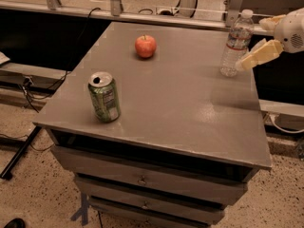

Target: Knock water bottle over

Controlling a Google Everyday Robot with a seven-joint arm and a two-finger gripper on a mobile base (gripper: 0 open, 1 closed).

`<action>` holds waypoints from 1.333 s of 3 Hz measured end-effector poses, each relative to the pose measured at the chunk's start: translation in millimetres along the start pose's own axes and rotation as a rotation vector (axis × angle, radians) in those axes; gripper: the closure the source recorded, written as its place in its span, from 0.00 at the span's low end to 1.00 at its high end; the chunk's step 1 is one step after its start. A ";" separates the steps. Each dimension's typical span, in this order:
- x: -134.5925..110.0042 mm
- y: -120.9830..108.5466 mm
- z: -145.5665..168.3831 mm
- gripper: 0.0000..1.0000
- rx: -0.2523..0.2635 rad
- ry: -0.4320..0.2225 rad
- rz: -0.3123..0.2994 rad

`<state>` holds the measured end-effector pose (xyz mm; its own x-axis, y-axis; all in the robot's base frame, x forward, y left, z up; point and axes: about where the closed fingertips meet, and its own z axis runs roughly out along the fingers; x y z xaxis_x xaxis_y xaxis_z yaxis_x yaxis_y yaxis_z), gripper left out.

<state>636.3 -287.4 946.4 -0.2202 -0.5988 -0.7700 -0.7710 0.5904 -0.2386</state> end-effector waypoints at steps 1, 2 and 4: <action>-6.8 0.7 14.5 0.00 -0.036 -0.088 0.019; -23.9 18.7 28.4 0.00 -0.104 -0.157 0.013; -62.5 70.3 38.6 0.00 -0.224 -0.261 -0.011</action>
Offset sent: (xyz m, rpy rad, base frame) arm 0.0016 0.0687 0.0015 0.2247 -0.0313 0.1880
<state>619.0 -187.5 954.9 -0.0737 -0.4288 -0.9004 -0.8910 0.4338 -0.1336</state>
